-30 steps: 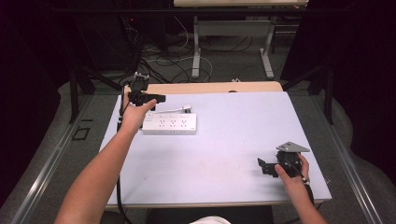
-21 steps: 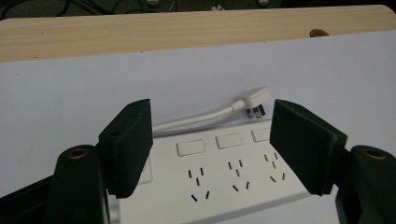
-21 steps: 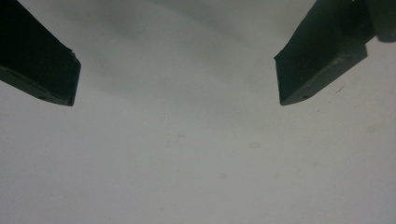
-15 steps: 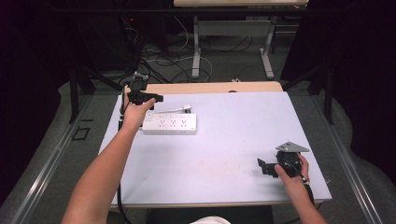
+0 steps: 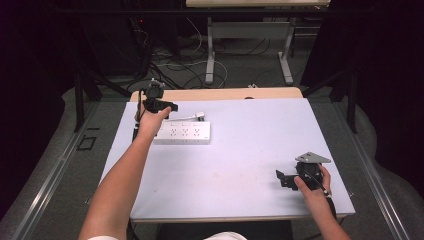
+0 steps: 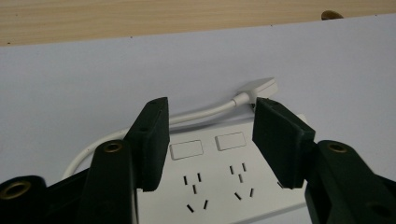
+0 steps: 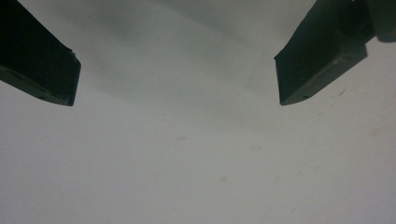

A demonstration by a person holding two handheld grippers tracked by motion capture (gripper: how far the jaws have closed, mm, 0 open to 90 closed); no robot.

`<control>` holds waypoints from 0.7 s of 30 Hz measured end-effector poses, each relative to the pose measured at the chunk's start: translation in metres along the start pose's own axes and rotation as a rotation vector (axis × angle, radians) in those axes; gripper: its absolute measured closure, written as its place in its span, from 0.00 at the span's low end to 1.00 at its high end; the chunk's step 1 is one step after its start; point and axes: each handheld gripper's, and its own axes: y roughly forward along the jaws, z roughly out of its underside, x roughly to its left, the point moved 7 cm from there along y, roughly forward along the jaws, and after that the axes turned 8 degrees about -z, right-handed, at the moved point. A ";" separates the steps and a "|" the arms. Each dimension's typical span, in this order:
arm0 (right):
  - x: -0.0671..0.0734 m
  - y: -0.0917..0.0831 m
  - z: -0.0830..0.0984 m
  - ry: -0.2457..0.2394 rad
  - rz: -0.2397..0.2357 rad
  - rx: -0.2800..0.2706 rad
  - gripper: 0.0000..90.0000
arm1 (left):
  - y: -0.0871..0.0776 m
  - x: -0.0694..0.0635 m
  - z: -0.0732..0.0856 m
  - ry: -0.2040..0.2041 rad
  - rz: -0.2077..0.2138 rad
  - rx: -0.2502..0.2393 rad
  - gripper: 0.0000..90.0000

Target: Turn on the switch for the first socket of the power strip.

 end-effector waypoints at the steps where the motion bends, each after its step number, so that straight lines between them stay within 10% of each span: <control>1: 0.000 0.000 0.000 -0.008 0.001 0.002 0.00 | 0.001 -0.001 0.000 -0.001 -0.001 0.004 0.54; 21: 0.000 0.000 0.000 -0.009 -0.004 0.003 0.00 | 0.020 0.001 0.004 -0.038 -0.007 0.053 0.66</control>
